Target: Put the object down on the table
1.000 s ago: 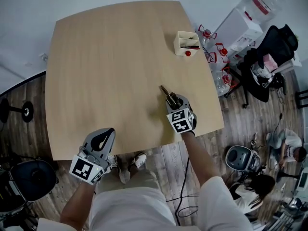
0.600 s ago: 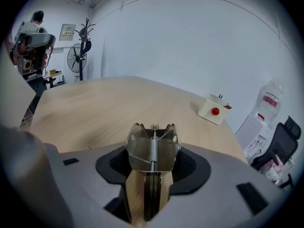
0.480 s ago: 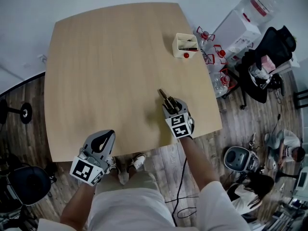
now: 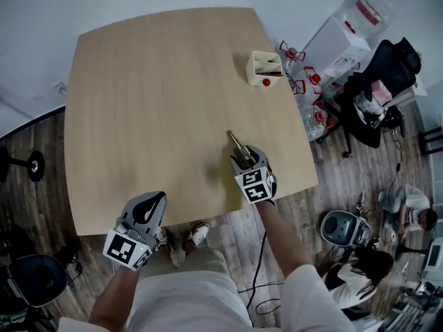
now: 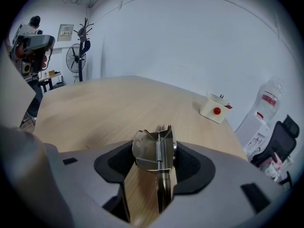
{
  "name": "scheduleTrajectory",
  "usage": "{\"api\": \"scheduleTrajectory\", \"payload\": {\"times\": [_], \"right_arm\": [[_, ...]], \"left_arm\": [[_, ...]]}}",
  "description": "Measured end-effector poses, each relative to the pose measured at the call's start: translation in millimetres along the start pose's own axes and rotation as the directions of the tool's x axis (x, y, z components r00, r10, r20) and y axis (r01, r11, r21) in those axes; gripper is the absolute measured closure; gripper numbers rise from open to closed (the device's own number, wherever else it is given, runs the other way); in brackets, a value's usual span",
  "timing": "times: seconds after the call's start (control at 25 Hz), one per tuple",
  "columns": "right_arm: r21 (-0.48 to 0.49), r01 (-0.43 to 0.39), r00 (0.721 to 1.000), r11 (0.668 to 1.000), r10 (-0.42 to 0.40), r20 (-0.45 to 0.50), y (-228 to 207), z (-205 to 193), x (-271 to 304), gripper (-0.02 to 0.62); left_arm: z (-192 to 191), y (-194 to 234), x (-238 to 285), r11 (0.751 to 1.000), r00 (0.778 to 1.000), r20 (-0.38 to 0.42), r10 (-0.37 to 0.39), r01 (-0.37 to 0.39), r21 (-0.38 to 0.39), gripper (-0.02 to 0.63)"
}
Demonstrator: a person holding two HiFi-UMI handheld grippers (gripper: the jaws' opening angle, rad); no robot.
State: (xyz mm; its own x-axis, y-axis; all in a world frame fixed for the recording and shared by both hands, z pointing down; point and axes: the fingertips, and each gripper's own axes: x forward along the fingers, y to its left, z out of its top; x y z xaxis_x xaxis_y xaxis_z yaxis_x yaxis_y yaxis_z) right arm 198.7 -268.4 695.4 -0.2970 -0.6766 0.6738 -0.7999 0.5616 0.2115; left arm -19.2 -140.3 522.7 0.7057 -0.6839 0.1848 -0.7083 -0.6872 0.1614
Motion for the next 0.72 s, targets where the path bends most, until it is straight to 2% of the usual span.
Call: {"api": "scheduleTrajectory", "payload": {"times": [0.72], "right_arm": [[-0.087, 0.028, 0.994, 0.996, -0.036, -0.101, 24.3, -15.8, 4.4, 0.348]], "left_arm": [[-6.9, 21.5, -19.6, 0.999, 1.000, 0.007, 0.019, -0.019, -0.036, 0.601]]}}
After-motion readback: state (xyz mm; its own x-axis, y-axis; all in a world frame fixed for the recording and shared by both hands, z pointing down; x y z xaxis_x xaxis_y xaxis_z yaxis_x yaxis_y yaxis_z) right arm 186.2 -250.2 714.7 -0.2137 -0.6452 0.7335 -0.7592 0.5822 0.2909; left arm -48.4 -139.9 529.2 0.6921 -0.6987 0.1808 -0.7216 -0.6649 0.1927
